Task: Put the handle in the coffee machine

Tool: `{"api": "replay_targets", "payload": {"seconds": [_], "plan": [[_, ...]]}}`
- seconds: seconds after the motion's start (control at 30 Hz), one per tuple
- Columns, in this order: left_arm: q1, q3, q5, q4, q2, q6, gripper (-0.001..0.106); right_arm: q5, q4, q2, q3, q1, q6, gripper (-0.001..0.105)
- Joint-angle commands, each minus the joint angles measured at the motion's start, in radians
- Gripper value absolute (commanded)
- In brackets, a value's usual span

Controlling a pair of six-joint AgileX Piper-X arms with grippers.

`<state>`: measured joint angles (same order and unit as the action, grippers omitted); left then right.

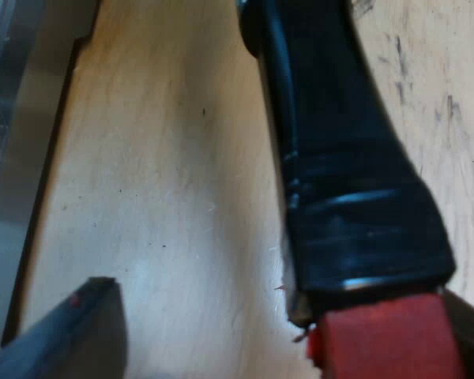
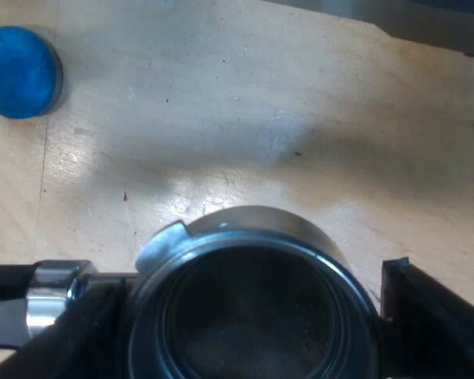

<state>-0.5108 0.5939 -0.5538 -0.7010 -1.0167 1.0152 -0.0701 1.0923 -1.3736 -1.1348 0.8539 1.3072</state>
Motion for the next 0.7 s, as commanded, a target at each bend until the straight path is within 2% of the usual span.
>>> {"api": "replay_targets", "payload": {"seconds": [0.03, 0.07, 0.1, 0.17, 0.2, 0.27, 0.4, 0.6, 0.63, 0.7], "plan": [[-0.002, 0.002, -0.005, 0.002, 0.001, -0.003, 0.057, -0.018, -0.015, 0.017, -0.017, 0.001, -0.002, 0.0], [-0.002, 0.002, -0.005, 0.003, 0.001, -0.003, 0.051, -0.018, -0.015, 0.017, -0.017, 0.001, -0.002, 0.0], [-0.002, 0.002, -0.005, 0.003, 0.001, -0.003, 0.051, -0.018, -0.015, 0.017, -0.017, 0.001, -0.002, 0.0], [-0.002, 0.002, -0.005, -0.008, 0.001, -0.003, 0.026, -0.018, -0.015, 0.017, -0.017, 0.001, -0.002, 0.0], [-0.002, 0.002, -0.005, -0.012, 0.001, -0.003, 0.02, -0.018, -0.015, 0.017, -0.017, 0.001, -0.002, 0.0], [-0.002, 0.002, -0.007, -0.024, 0.001, -0.004, 0.0, -0.018, -0.015, 0.017, -0.017, 0.001, -0.002, 0.0], [-0.002, 0.002, -0.015, -0.033, 0.005, -0.003, 0.001, -0.018, -0.015, 0.017, -0.017, 0.001, -0.002, 0.0], [-0.002, 0.002, -0.069, -0.039, 0.048, -0.003, 0.001, -0.018, -0.018, 0.017, -0.017, 0.001, 0.007, 0.002], [-0.002, 0.002, -0.078, -0.047, 0.059, -0.002, 0.001, -0.018, -0.018, 0.017, -0.017, 0.001, 0.007, 0.007], [0.005, 0.002, -0.104, -0.066, 0.082, -0.002, 0.001, -0.022, -0.02, 0.017, -0.017, 0.001, 0.007, 0.028]]}}
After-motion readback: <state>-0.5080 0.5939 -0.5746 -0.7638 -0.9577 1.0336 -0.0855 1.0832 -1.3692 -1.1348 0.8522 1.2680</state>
